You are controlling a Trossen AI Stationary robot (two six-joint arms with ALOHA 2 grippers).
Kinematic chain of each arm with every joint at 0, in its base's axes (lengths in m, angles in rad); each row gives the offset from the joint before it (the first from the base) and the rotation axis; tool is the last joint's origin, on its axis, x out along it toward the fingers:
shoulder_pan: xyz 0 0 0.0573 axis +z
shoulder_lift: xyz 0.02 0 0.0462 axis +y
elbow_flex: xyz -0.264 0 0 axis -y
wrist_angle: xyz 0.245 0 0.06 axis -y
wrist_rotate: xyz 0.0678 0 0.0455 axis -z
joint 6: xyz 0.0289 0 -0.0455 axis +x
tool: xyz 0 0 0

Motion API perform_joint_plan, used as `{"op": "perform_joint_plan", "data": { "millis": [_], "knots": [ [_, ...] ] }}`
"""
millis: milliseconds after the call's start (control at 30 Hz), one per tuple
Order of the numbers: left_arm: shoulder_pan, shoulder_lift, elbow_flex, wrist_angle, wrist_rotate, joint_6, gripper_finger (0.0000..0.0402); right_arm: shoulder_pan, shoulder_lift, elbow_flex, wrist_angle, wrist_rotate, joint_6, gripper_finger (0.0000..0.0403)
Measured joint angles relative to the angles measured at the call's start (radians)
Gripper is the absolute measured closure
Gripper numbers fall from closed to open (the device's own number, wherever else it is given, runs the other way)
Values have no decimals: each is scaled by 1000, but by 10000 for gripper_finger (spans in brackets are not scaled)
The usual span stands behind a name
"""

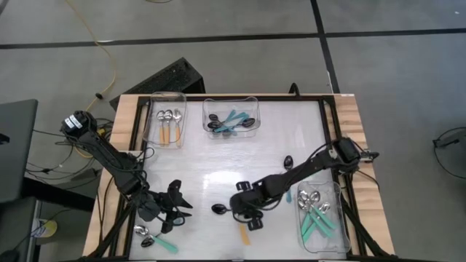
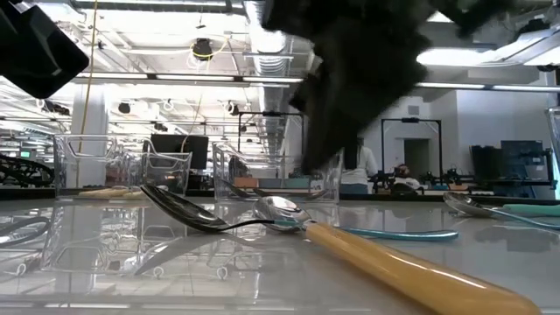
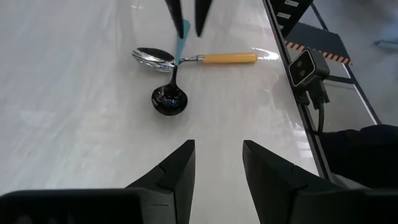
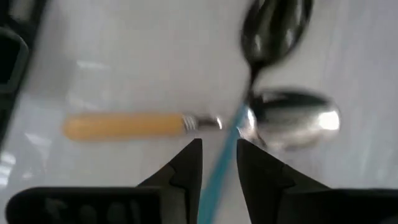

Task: Sort silverware by color (type)
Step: Put the blue spoon into the top middle transparent bin

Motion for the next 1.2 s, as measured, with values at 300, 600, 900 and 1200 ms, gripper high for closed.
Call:
{"op": "perform_joint_plan", "data": {
  "millis": [300,600,900,1200],
  "knots": [
    [0,0,0,1,-4,15,284,11,56,-6,251,67,28,281],
    [0,0,0,0,10,16,284,-7,112,0,265,97,65,281],
    [0,0,0,0,8,23,284,-7,114,0,250,88,104,273],
    [0,0,0,0,3,23,284,-8,113,0,207,89,140,268]
  ]
}}
